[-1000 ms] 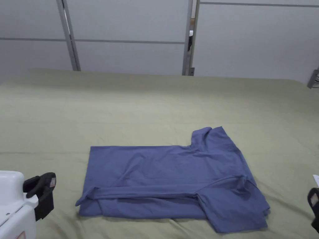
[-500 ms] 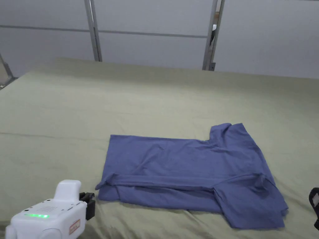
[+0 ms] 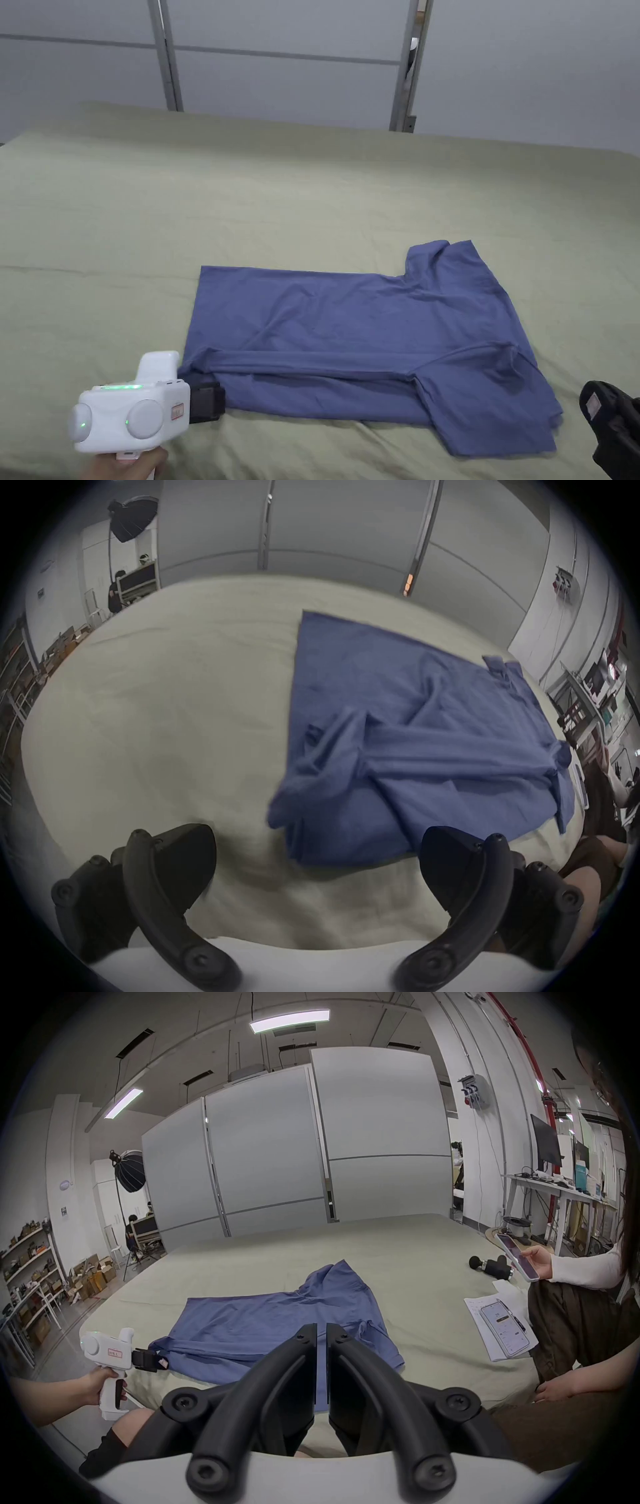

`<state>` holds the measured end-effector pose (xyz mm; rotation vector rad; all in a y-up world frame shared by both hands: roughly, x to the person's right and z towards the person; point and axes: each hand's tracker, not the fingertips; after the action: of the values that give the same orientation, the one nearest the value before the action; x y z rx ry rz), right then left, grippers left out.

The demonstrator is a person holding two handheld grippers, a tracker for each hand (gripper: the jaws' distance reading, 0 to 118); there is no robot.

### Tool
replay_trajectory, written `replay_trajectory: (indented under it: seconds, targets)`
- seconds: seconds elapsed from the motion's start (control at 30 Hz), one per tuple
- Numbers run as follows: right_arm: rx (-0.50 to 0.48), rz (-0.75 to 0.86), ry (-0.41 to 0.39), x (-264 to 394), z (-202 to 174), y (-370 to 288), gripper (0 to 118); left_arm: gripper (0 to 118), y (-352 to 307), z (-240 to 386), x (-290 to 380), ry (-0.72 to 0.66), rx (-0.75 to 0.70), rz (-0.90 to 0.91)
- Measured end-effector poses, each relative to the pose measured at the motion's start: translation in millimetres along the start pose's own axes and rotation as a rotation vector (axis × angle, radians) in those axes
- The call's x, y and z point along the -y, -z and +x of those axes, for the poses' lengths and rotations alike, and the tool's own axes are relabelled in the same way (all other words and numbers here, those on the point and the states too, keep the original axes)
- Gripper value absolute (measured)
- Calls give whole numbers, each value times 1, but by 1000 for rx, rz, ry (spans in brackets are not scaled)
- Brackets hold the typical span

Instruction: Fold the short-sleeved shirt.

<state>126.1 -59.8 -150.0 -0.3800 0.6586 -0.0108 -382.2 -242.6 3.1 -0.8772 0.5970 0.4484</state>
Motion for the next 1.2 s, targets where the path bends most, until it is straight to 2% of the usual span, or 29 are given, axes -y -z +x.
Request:
replay_trajectory:
  seconds: [0.07, 0.1, 0.13, 0.17, 0.2, 0.23, 0.27, 0.3, 0.33, 0.4, 0.5, 0.63, 0.77, 0.87, 0.93, 0.97, 1.0, 1.07, 1.13, 1.17, 1.2]
  targets:
    - [10, -11, 4, 2, 0, 1, 7, 118, 2, 10, 4, 79, -76, -9]
    - [12, -16, 9, 2, 2, 4, 7, 106, -2, 16, 5, 128, -121, 28]
    - [14, -19, 14, 3, 3, 4, 7, 87, -31, 29, 10, 150, -160, 114]
    - [16, -22, 16, 5, 3, 6, 7, 53, -42, 31, 13, 137, -109, 153]
    - [17, -29, 14, 6, 3, 8, 7, 9, -51, 32, 14, 123, -82, 166]
    - [19, -39, 11, 7, 4, 12, 7, 9, -58, 35, 13, 114, -129, 147]
    - [21, -48, 10, 9, 4, 16, 7, 9, -32, 13, 1, 57, -57, 87]
    - [21, -56, 7, 11, 5, 19, 7, 9, -33, 9, -4, 36, -24, 76]
    - [22, -65, 4, 14, 5, 23, 7, 9, -37, 3, -8, 17, 28, 99]
    - [25, -84, -11, 19, 7, 32, 7, 9, -53, 8, -5, 28, 21, 182]
    - [59, -129, -31, 25, 11, 48, 7, 9, -61, 3, -15, 39, 35, 180]
    - [110, -197, -46, 27, 30, 76, 7, 9, -76, 6, -16, 39, 39, 202]
    - [96, -347, -15, 32, 66, 120, 10, 9, -103, 31, -10, 33, 51, 223]
    - [124, -416, 19, 35, 86, 154, 23, 9, -109, 37, -14, 37, 51, 219]
    - [133, -545, 72, 40, 99, 185, 104, 9, -110, 38, -16, 39, 43, 213]
    - [136, -608, 113, 42, 106, 197, 118, 9, -111, 40, -16, 43, 40, 208]
    - [146, -545, 121, 43, 111, 202, 114, 9, -111, 42, -16, 44, 35, 202]
    - [148, -591, 161, 49, 121, 230, 114, 9, -111, 40, -18, 48, 35, 199]
    - [160, -599, 148, 51, 125, 248, 114, 9, -112, 44, -18, 58, 25, 193]
    - [178, -606, 134, 48, 103, 228, 113, 9, -111, 43, -20, 60, 24, 186]
    - [193, -639, 112, 49, 102, 231, 113, 9, -109, 40, -21, 62, 21, 180]
